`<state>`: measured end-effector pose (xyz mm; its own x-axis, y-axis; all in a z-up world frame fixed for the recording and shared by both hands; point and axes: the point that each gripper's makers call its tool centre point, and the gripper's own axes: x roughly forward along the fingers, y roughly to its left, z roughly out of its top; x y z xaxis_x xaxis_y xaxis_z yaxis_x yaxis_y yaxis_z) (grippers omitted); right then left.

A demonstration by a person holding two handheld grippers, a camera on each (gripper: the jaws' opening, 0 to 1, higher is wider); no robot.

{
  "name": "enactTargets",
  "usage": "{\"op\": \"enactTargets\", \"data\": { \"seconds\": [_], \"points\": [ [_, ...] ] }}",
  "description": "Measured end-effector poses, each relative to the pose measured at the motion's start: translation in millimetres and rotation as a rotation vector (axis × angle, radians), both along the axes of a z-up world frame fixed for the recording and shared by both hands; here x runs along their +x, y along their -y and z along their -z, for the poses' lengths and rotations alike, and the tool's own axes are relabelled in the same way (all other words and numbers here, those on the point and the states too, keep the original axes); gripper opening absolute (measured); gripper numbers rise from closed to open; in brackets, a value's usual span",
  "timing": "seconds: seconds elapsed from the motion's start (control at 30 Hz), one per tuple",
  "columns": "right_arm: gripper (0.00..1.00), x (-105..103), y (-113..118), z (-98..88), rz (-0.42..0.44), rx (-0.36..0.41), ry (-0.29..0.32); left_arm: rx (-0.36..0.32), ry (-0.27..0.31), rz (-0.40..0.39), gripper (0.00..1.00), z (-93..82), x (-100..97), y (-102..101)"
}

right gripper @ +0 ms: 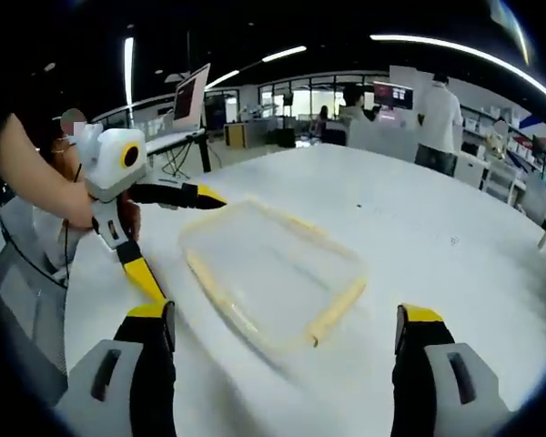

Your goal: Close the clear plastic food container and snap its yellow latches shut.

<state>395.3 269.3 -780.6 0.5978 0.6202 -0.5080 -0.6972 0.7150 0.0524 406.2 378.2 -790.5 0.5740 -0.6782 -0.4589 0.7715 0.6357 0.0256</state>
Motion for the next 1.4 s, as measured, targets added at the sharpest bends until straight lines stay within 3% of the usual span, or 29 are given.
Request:
{"op": "enactTargets", "data": {
  "seconds": [0.23, 0.33, 0.47, 0.73, 1.03, 1.23, 1.4],
  "points": [
    [0.99, -5.3, 3.8, -1.9, 0.034, 0.024, -0.011, -0.011, 0.018, -0.024, 0.99, -7.8, -4.5, -4.6],
    [0.98, -10.4, 8.0, -3.9, 0.051, 0.033, -0.022, -0.018, -0.011, -0.042, 0.99, -6.8, -7.9, -8.4],
    [0.97, -19.3, 13.7, -6.2, 0.082, 0.050, -0.038, -0.058, 0.006, -0.075, 0.99, -20.8, -14.6, -10.8],
    [0.95, -30.5, 26.6, -13.6, 0.167, 0.092, -0.049, -0.097, -0.015, -0.154, 0.99, -26.8, -23.0, -23.0],
    [0.93, -38.9, 45.5, -21.9, 0.227, 0.093, -0.053, -0.107, -0.020, -0.222, 0.97, -32.5, -29.7, -46.8],
    [0.93, -47.1, 56.3, -30.1, 0.253, 0.099, -0.055, -0.165, -0.001, -0.304, 0.96, -53.9, -40.1, -66.1],
    [0.92, -55.1, 63.3, -35.6, 0.266, 0.101, -0.050, -0.142, -0.038, -0.322, 0.96, -48.5, -56.1, -75.6]
  ]
}}
